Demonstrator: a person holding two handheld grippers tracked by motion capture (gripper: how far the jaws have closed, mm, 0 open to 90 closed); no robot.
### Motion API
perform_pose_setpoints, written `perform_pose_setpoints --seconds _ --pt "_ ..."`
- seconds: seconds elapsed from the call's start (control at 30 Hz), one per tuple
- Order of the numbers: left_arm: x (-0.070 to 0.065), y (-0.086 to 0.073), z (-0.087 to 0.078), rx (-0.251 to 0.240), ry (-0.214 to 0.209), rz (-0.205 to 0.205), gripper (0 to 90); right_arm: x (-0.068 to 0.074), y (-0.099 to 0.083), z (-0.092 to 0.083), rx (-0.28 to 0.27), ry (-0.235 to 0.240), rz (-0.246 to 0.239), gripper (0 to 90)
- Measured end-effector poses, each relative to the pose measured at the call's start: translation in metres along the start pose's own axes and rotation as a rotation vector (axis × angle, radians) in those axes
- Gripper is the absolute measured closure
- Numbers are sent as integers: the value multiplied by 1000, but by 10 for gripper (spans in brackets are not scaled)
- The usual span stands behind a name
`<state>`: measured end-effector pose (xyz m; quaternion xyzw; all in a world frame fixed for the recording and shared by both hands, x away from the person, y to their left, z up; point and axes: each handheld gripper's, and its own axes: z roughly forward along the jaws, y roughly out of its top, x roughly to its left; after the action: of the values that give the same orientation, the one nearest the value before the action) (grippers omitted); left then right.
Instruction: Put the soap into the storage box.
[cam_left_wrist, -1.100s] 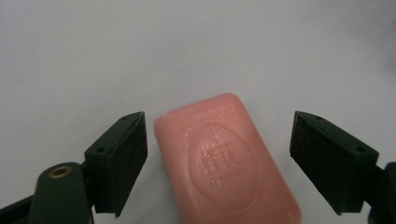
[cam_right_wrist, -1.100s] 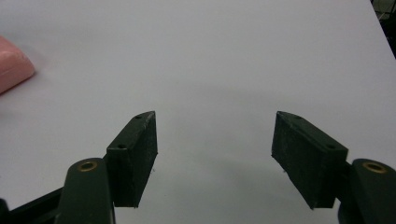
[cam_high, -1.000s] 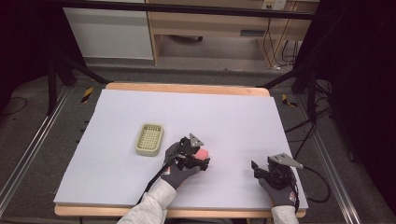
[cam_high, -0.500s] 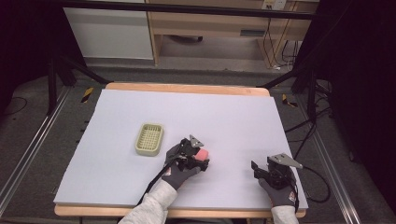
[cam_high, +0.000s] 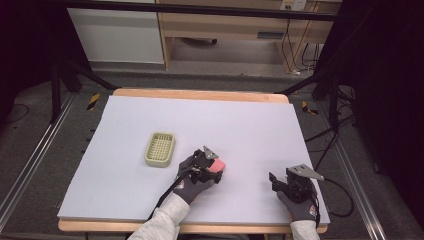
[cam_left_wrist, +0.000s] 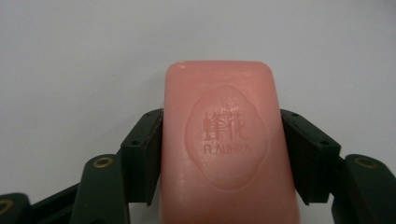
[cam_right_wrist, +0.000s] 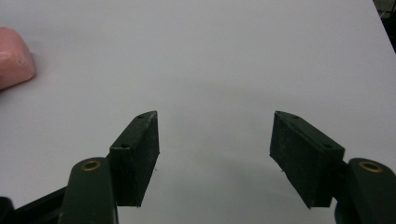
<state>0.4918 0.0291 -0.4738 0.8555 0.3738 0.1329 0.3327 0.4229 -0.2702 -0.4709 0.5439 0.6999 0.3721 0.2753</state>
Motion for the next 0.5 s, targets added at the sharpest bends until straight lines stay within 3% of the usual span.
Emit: perform_pose_setpoints --seconds 0.5 --pt "-1 1 -2 11 -2 18 369 -1 0 0 -1 -1 -4 332"
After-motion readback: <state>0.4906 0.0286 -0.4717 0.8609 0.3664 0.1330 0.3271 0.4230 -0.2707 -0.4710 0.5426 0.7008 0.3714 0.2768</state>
